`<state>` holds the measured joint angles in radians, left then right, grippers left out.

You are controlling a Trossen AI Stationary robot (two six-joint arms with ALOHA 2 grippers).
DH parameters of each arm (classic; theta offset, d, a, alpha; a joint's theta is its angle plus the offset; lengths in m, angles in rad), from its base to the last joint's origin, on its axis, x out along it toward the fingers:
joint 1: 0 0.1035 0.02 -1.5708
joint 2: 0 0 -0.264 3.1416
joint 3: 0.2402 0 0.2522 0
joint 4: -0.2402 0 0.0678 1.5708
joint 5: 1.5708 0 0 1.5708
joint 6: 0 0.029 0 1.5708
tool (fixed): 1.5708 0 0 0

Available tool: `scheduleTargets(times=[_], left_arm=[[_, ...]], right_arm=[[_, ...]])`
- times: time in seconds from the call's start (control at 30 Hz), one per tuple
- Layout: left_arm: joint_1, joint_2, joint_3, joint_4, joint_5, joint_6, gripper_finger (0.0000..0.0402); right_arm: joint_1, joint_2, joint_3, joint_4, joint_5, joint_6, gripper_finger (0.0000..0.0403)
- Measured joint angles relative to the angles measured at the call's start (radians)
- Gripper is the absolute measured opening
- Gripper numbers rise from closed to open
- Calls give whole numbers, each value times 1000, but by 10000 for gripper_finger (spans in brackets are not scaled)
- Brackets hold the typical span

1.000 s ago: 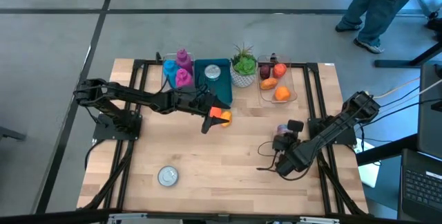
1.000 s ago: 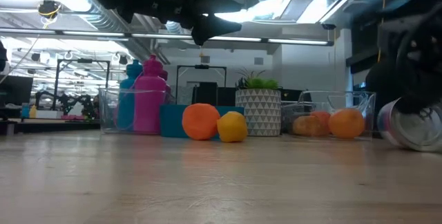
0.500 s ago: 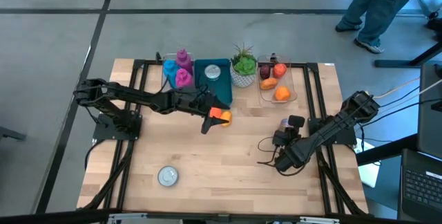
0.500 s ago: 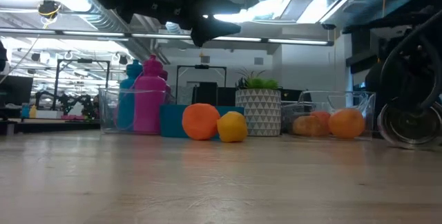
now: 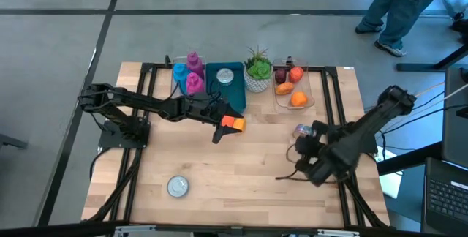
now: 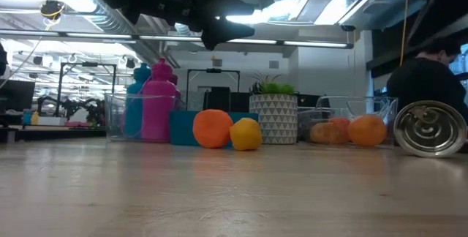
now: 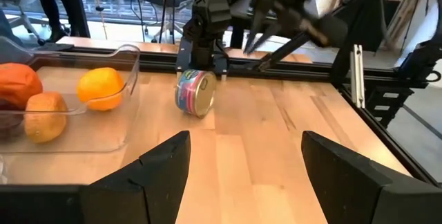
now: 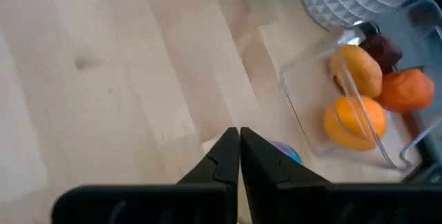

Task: Pick & Place Food Item
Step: Put the blue pink tuna can into the blue bin

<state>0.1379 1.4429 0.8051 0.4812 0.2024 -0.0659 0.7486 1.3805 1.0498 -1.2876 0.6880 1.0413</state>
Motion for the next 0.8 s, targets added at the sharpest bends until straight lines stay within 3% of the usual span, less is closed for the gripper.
scheduleTargets(times=[0.2,0.6,0.7,0.8], left_arm=[[0,0,0,0,0,9,267],[1,0,0,0,0,36,267],[1,0,0,0,0,36,267],[1,0,0,0,0,36,267]], right_arm=[[6,-161,2,-84,-46,134,52],[-18,-332,2,-159,-131,234,293],[-60,-333,0,-190,-154,222,331],[-113,-334,-35,-187,-189,179,343]])
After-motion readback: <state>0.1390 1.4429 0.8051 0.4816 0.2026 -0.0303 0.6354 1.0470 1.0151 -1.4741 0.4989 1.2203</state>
